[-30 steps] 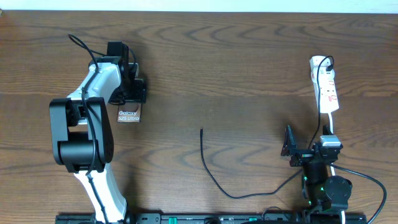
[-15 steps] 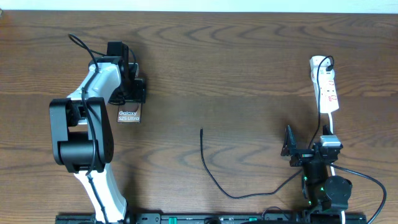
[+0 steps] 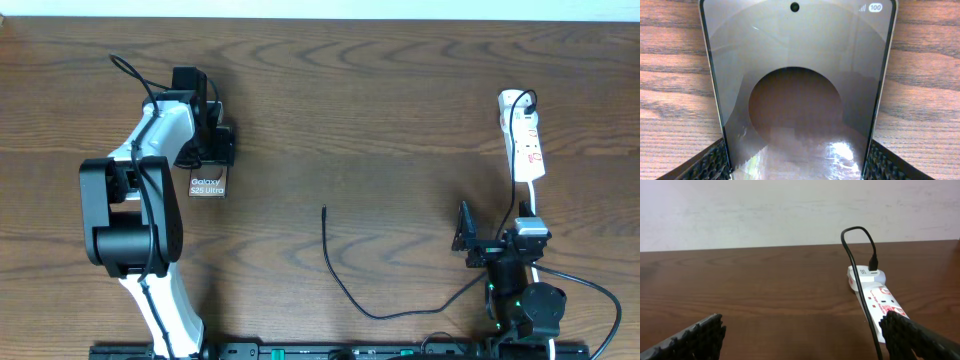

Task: Plug charger to phone and switch on socket
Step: 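Lower the left gripper and close it on the phone's edges, then lift the phone with the left gripper and tilt it upright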

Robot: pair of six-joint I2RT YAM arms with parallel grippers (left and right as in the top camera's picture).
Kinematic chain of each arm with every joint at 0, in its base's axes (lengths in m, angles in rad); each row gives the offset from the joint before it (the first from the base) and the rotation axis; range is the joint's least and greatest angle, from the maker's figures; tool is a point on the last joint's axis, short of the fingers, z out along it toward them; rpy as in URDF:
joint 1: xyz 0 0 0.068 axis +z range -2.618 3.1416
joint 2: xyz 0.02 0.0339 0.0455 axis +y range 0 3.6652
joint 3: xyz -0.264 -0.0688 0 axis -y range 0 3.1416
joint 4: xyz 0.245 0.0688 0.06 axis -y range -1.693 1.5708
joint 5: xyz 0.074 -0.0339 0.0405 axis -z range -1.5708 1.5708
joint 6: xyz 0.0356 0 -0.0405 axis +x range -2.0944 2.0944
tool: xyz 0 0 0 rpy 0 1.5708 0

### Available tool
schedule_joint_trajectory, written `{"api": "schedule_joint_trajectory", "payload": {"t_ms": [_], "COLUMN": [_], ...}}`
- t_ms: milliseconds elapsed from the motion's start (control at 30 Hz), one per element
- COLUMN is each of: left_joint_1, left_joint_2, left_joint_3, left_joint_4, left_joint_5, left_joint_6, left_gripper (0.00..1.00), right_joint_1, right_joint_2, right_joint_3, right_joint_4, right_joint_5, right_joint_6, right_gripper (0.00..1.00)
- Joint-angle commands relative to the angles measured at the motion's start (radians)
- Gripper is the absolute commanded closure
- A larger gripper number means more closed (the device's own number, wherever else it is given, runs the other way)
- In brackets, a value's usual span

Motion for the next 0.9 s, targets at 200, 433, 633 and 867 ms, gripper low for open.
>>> {"api": "schedule_joint_trajectory", "payload": {"t_ms": [200,433,633,867], "left_joint_1": [0.003,0.003,0.003,0.003], "left_joint_2": [0.031,0.031,0.031,0.03], "left_joint_3": [-0.01,-0.01,-0.01,0.001], "left_joint_4": [0.0,0.0,0.0,-0.001], "left_joint_5": [-0.02,-0.02,-0.02,-0.02], "left_joint_6": [0.003,0.003,0.003,0.003], "left_gripper": [0.54,0.73,0.92,0.93], "right_joint_1": [0.007,0.007,0.007,0.007], "right_joint_2": [-0.006,-0.006,-0.006,-0.006], "right_joint_3": [-0.001,-0.001,-0.001,-0.001], "right_joint_4": [-0.005,-0.005,-0.005,-0.005], "right_joint_5": [0.008,0.008,0.008,0.008], "right_joint_6": [-0.012,-0.012,-0.012,-0.012], "right_gripper": [0.01,0.01,0.01,0.01]}}
